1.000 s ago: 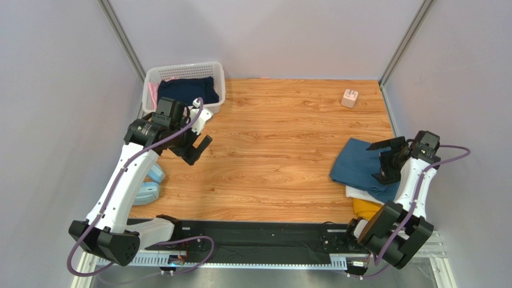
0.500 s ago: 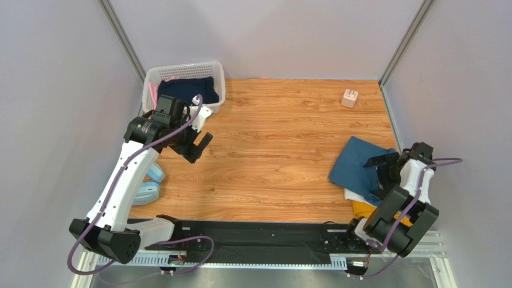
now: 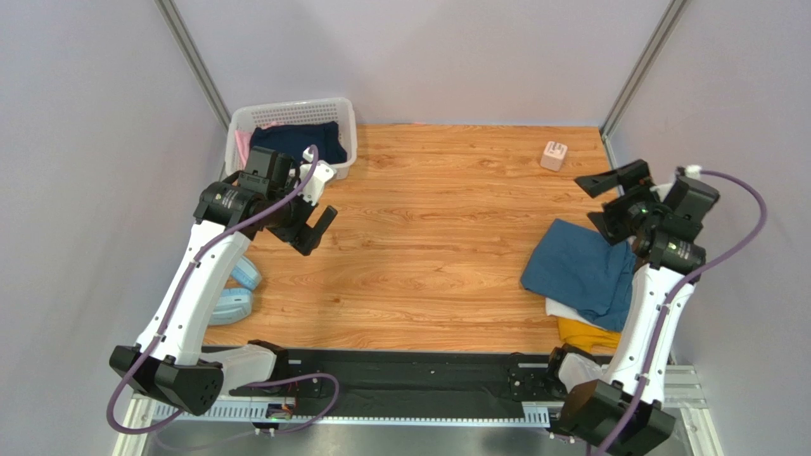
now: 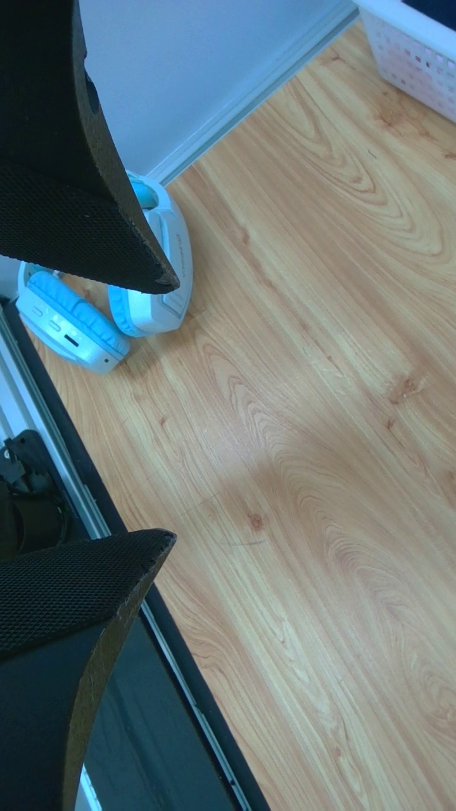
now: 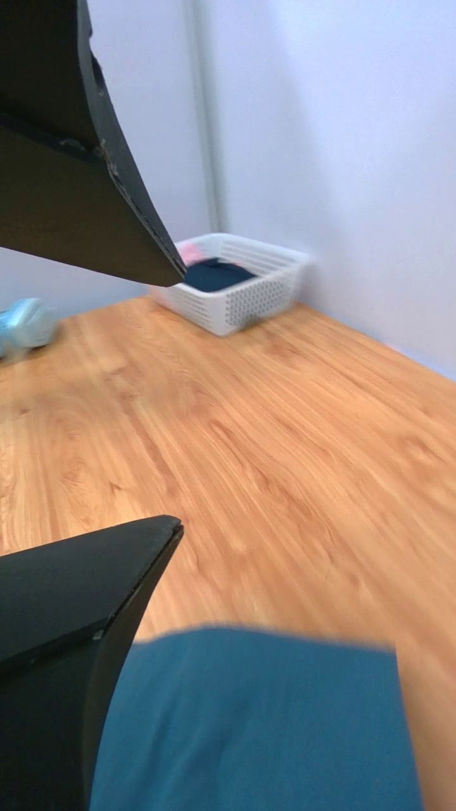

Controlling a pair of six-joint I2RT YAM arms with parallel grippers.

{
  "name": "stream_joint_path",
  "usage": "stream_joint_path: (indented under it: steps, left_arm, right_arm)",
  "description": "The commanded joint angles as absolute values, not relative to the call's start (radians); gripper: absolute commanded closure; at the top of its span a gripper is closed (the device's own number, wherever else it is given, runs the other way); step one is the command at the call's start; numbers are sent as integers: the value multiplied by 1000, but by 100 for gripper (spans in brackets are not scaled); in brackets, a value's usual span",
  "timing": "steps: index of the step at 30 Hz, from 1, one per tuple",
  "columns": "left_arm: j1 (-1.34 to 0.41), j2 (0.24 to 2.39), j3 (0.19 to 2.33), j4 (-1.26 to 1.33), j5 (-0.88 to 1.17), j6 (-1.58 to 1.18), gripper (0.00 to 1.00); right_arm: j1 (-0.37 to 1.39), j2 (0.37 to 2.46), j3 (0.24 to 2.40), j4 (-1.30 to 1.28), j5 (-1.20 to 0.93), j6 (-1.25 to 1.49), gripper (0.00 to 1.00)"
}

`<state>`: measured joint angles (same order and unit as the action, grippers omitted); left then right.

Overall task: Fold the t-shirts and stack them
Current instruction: Put the neatly folded tshirt into the corner of the board with the right arm

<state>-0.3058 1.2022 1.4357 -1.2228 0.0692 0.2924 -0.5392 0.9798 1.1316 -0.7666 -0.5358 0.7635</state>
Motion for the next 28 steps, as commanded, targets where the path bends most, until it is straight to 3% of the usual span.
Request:
stream_joint_path:
  steps: [1, 7, 12, 18, 28]
  left_arm:
    - [-301, 1184, 1441, -1223, 74, 249, 1]
    - [-301, 1164, 1352, -1123, 54, 198, 0]
    - [-290, 1178, 1324, -1005, 38, 184, 0]
    - [-255, 1197, 1373, -957, 54, 147, 0]
    - [-118, 1095, 1302, -902, 161, 127, 0]
  right_arm:
    - [-321, 1025, 1117, -494, -741, 715, 0]
    - [53, 1164, 1222, -586, -554, 485, 0]
    - [260, 1311, 1380, -695, -390, 376, 0]
    - [356, 1382, 1494, -729, -334, 330, 0]
    - [362, 1350, 1503, -727, -330, 293, 0]
